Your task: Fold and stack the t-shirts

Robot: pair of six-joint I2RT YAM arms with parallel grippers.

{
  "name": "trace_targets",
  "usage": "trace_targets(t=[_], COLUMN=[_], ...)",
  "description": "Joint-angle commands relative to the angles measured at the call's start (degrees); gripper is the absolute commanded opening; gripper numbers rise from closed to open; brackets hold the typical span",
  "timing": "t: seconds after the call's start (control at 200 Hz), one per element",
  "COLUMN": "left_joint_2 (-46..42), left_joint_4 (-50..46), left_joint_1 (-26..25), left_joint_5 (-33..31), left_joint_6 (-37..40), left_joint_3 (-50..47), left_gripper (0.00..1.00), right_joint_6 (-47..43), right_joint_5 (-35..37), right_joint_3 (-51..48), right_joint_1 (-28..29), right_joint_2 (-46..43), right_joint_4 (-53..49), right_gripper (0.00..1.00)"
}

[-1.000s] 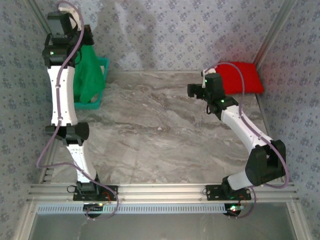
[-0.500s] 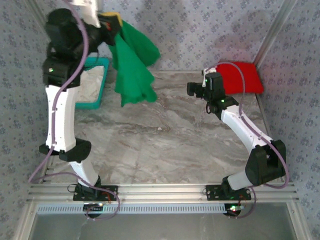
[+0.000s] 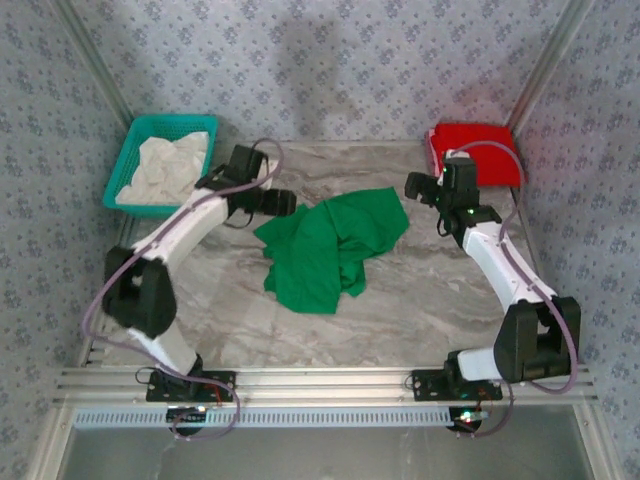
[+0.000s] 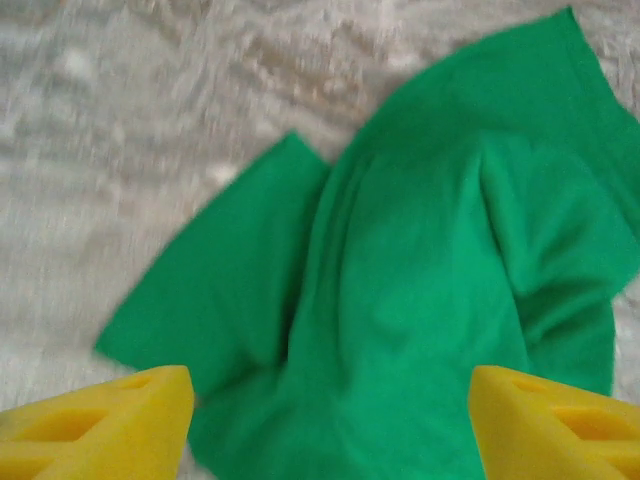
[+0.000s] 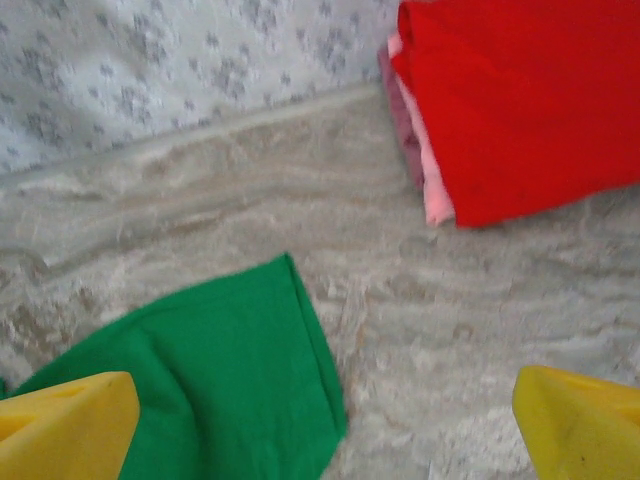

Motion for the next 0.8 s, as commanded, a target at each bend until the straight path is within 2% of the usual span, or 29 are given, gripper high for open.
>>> trace_targets(t=[0.0,0.15,0.32,0.515,0.575,0.67,0.745,0.794], left_joint_2=[-6.64,-5.73,-5.57,-4.10,-3.55,-3.47,-3.91,-4.43], left_joint_4=[5.19,9.99,17.08,22.28,23.59,25.72,26.83,26.97], left_joint_1=[-1.61,-7.21,-11.37,-18.43,-19.23,-19.28,-19.23,-19.11], left_joint_5=[3.00,2.82,3.35,0.63,-1.00,-3.64,-5.82,-6.96], left_joint_6=[-4.86,-8.99,-12.72,-13.08,-13.36,-14.03,-14.12,-14.09], left_joint_3=[-6.51,-16.14,-24.36,-30.27,-32.10,-35.11,-36.78,-37.03], left_gripper=[0.75,0.78,0.82,0.84,0.80,0.70,0.61,0.49], right_joint_6=[2.14,4.22,7.41,10.47,11.62,12.63,12.68,12.78], right_joint_5=[-7.49,-13.86,-19.45,-21.56,-22.70,-22.89,-22.95,-23.11], right_joint_3=[-1.72,1.60,4.14,4.77,3.56,2.14,2.39,2.61], right_joint_1=[-0.75,-1.00,-0.92,0.30,0.13,0.11,0.04,-0.12], right_joint_2=[3.33,12.43,19.63,24.77,25.38,25.39,25.32,24.93], right_joint_4=[-4.66,-8.25,-5.57,-4.20,-2.46,-0.28,-0.12,0.12], right_gripper=[0.95,0.87,0.84,0.71,0.60,0.49,0.36,0.29])
